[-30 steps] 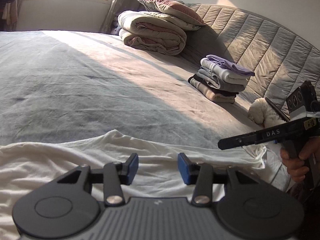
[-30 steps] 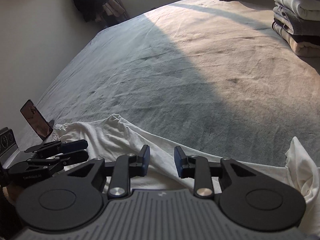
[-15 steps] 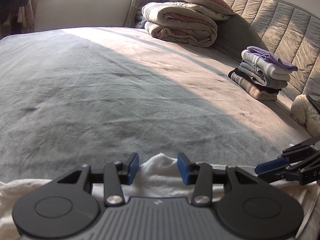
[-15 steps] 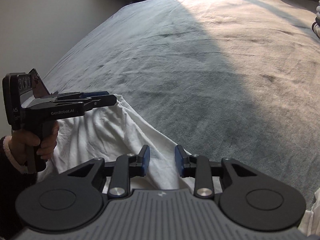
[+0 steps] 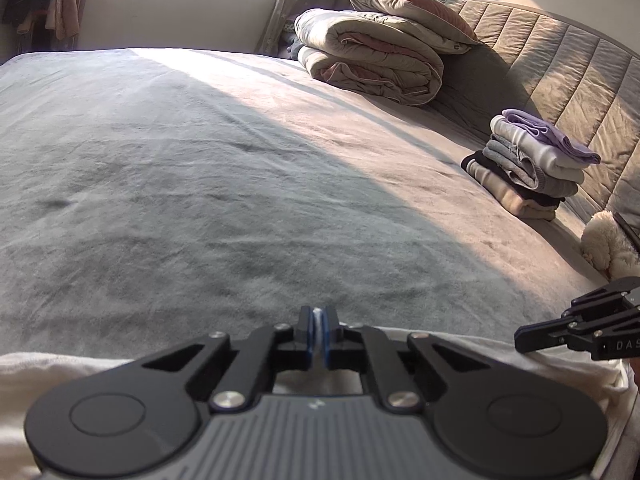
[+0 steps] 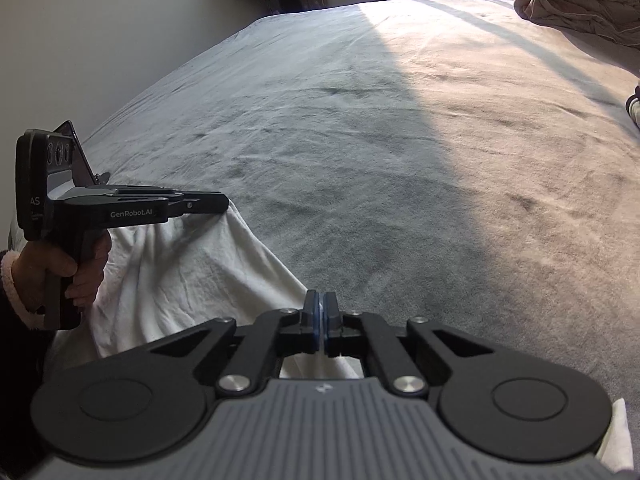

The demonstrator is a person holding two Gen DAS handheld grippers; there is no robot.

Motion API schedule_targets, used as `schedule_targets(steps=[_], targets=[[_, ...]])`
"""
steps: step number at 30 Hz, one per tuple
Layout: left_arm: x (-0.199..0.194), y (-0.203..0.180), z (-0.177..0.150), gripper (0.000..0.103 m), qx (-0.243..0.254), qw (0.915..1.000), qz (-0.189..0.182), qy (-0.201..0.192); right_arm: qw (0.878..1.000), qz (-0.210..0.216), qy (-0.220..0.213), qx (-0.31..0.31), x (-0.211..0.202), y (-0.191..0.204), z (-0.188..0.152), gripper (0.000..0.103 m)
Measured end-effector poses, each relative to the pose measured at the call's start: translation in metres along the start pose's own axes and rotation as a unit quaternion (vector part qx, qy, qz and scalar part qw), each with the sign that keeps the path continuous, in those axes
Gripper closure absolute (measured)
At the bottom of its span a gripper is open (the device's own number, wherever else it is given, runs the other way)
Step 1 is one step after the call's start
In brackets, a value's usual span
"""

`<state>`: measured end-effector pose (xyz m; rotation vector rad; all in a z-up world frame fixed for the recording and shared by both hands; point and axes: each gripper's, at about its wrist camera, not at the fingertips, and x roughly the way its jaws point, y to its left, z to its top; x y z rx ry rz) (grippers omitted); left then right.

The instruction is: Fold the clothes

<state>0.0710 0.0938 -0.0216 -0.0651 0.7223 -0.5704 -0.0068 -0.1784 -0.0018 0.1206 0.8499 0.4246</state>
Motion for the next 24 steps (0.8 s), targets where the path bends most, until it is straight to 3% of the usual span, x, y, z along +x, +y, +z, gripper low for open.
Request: schedule_targets(steps=[5, 8, 15, 24], targets=[[0.001, -0.004, -0.001, 0.097, 0.005, 0.9999, 0.011, -0.003, 1.000, -0.019, 0.003, -0.011, 0.003, -0.001, 0.000, 0.101], [-0.001, -0.001, 0.000, 0.092, -0.002, 1.0000, 0.008, 0.000, 1.000, -0.017, -0.003, -0.018, -0.010, -0.001, 0.002, 0.086], [-0.009, -0.003, -0.002, 0.085, -0.002, 0.9999, 0.015, -0.004, 1.000, 0.007, 0.010, -0.015, -0.044, -0.025, -0.006, 0.077], [-0.032, -0.033, -0.007, 0.082, 0.034, 0.9989, -0.017, -0.029, 0.996, -0.085, -0.005, 0.019, -0.091, -0.067, -0.028, 0.068]])
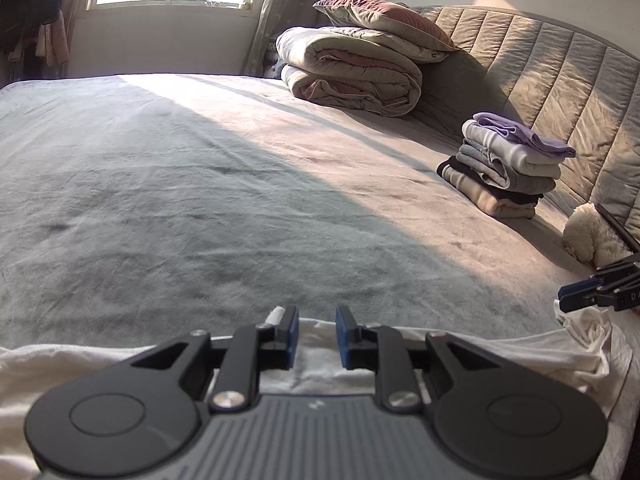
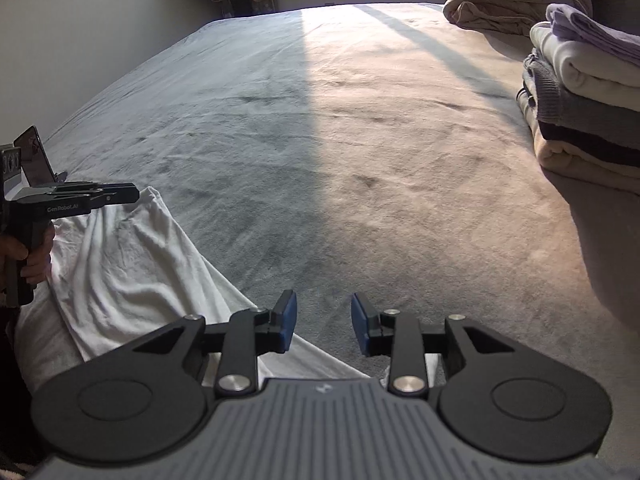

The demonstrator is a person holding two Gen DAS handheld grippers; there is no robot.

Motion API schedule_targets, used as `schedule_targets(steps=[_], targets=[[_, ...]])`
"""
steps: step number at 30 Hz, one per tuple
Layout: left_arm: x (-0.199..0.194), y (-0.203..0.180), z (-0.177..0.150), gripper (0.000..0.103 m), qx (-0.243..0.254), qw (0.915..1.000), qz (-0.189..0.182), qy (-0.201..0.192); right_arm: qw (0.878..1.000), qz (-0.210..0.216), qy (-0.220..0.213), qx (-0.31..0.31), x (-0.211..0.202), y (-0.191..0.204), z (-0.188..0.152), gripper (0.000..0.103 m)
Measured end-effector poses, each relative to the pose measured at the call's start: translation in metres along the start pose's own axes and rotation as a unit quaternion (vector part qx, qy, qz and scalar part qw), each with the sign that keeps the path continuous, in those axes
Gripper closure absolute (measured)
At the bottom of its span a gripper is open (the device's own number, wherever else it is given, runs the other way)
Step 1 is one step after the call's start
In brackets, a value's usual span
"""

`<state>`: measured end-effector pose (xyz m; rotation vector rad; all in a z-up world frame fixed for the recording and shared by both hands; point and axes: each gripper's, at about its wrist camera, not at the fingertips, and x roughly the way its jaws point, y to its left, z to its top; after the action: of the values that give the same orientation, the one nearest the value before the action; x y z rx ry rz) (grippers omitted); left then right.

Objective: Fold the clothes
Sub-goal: 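Grasp the pants edge with the right gripper and lift it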

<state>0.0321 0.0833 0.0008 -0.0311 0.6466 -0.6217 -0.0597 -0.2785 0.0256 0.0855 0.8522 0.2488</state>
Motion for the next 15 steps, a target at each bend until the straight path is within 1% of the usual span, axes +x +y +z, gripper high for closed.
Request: schedule_targets(steps=[3, 5, 6, 8, 10, 11, 12, 13, 15], targets=[[-0.003, -0.021, -0.001, 0.081, 0.019, 0.9994, -0.030, 0.000, 1.000, -0.022, -0.003, 0.006, -0.009, -0.012, -0.007, 0.068], [-0.004, -0.038, -0.004, 0.080, 0.031, 0.9975, -0.064, 0.006, 0.999, -0.036, -0.002, 0.011, -0.011, -0.018, -0.012, 0.068], [-0.003, -0.045, -0.006, 0.075, 0.031, 0.9958, -0.085, 0.012, 0.999, -0.049, 0.000, 0.014, -0.010, -0.021, -0.015, 0.068], [0.000, -0.056, -0.010, 0.069, 0.021, 0.9909, -0.130, 0.028, 0.997, -0.077, 0.008, 0.029, -0.004, -0.027, -0.020, 0.068], [0.002, -0.071, -0.016, 0.069, 0.024, 0.9846, -0.168, 0.042, 0.995, -0.091, 0.020, 0.041, 0.004, -0.033, -0.026, 0.068], [0.003, -0.079, -0.019, 0.069, 0.028, 0.9809, -0.186, 0.049, 0.995, -0.092, 0.015, 0.040, 0.004, -0.033, -0.028, 0.069], [0.004, -0.087, -0.023, 0.069, 0.032, 0.9768, -0.204, 0.056, 0.995, -0.093, 0.006, 0.037, 0.002, -0.032, -0.030, 0.079], [0.004, -0.095, -0.026, 0.069, 0.039, 0.9733, -0.218, 0.062, 0.995, -0.094, -0.002, 0.037, 0.000, -0.032, -0.031, 0.098], [0.003, -0.109, -0.032, 0.069, 0.061, 0.9679, -0.233, 0.072, 0.993, -0.101, -0.022, 0.049, -0.010, -0.033, -0.033, 0.100]])
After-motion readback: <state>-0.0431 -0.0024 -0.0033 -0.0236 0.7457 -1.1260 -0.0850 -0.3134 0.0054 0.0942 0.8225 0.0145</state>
